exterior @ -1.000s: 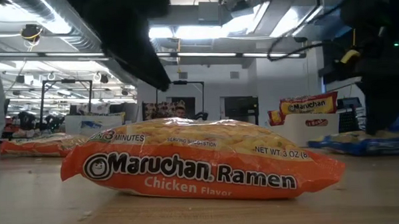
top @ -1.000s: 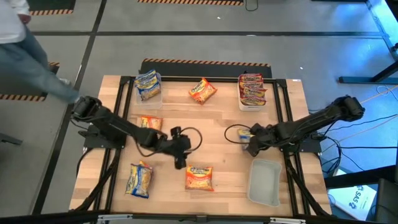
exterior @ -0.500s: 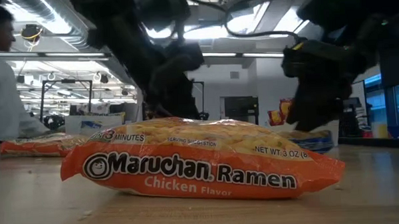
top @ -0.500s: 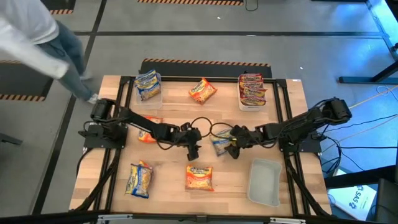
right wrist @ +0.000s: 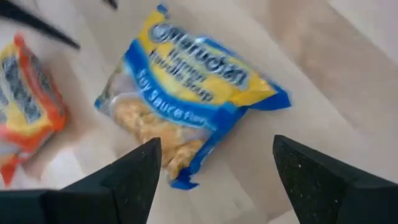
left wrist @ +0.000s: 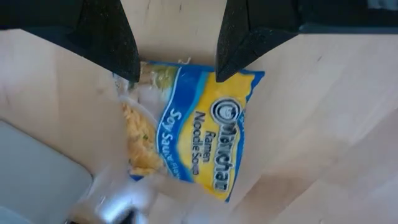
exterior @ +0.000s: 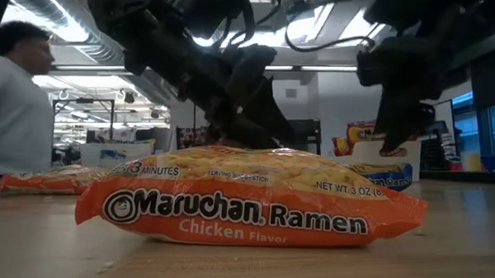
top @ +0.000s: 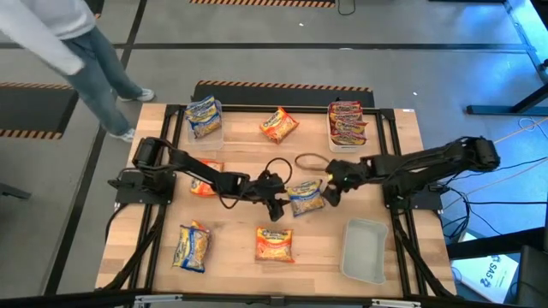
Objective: Sort Maruchan noodles
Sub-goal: Put the top blue noodle pack into the transparent bin
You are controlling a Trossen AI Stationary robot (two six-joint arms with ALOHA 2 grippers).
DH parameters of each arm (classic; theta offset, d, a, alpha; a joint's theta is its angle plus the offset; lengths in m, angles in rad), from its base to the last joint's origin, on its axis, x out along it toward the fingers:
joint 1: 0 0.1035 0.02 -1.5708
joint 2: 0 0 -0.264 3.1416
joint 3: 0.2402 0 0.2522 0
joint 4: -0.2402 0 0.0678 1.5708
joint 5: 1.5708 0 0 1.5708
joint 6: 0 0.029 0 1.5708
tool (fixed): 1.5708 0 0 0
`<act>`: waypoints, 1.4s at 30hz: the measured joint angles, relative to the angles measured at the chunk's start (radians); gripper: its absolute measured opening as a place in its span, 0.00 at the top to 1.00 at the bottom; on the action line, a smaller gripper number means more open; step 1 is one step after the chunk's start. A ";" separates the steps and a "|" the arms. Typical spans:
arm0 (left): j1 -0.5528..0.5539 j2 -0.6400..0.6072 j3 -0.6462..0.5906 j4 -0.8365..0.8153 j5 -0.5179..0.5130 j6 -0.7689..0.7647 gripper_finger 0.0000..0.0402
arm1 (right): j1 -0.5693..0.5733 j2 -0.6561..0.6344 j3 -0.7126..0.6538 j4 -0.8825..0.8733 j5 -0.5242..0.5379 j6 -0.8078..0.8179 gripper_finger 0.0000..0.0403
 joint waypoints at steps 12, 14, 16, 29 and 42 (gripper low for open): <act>-0.007 0.140 0.000 0.102 0.012 -0.025 0.49 | -0.101 0.056 -0.167 0.298 -0.161 0.159 0.27; -0.006 0.141 0.000 0.110 0.012 -0.018 0.49 | -0.101 0.085 -0.173 0.331 -0.163 0.166 0.27; -0.004 0.141 0.000 0.110 0.012 -0.007 0.49 | -0.100 0.119 -0.175 0.374 -0.172 0.169 0.27; 0.010 0.141 0.000 0.103 0.014 0.017 0.49 | -0.098 0.328 -0.173 0.743 -0.249 0.185 0.27; 0.018 0.141 0.000 0.104 -0.018 0.038 0.49 | -0.097 0.348 -0.173 0.871 -0.293 0.151 0.54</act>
